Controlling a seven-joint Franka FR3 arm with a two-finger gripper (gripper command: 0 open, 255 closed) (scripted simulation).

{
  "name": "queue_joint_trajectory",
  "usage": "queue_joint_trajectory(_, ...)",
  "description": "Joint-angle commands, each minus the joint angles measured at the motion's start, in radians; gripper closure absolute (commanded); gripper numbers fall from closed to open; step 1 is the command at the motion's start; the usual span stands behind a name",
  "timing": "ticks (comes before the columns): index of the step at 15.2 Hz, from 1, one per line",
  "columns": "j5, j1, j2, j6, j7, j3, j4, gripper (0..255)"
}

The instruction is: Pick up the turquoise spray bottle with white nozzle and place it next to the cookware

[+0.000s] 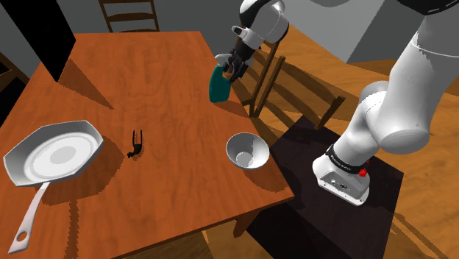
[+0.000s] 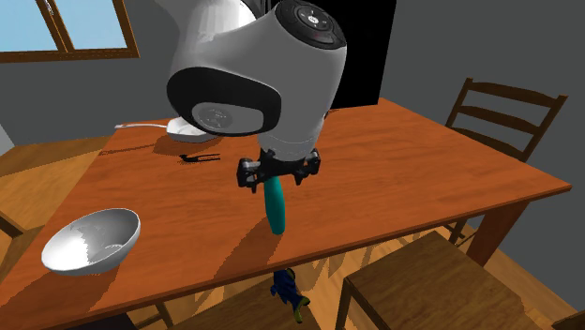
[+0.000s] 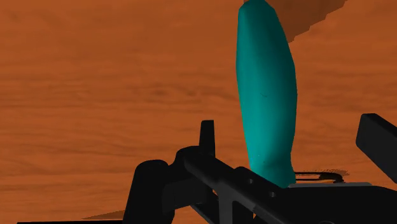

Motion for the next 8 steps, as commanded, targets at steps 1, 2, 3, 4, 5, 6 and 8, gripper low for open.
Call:
queue_joint_trajectory(1, 0.035, 0.000, 0.029, 0.007, -0.025, 0.011, 0.011, 0)
queue_joint_trajectory(2, 0.049, 0.000, 0.041, 0.012, -0.033, 0.016, 0.014, 0)
queue_joint_trajectory(3, 0.064, -0.001, 0.054, 0.017, -0.042, 0.022, 0.017, 0)
queue_joint_trajectory(4, 0.079, -0.001, 0.067, 0.022, -0.051, 0.027, 0.020, 0)
queue_joint_trajectory(5, 0.087, -0.001, 0.074, 0.025, -0.055, 0.030, 0.022, 0)
queue_joint_trajectory(6, 0.087, -0.001, 0.074, 0.025, -0.055, 0.030, 0.022, 0)
queue_joint_trajectory(8, 0.087, -0.001, 0.074, 0.025, -0.055, 0.031, 0.022, 0)
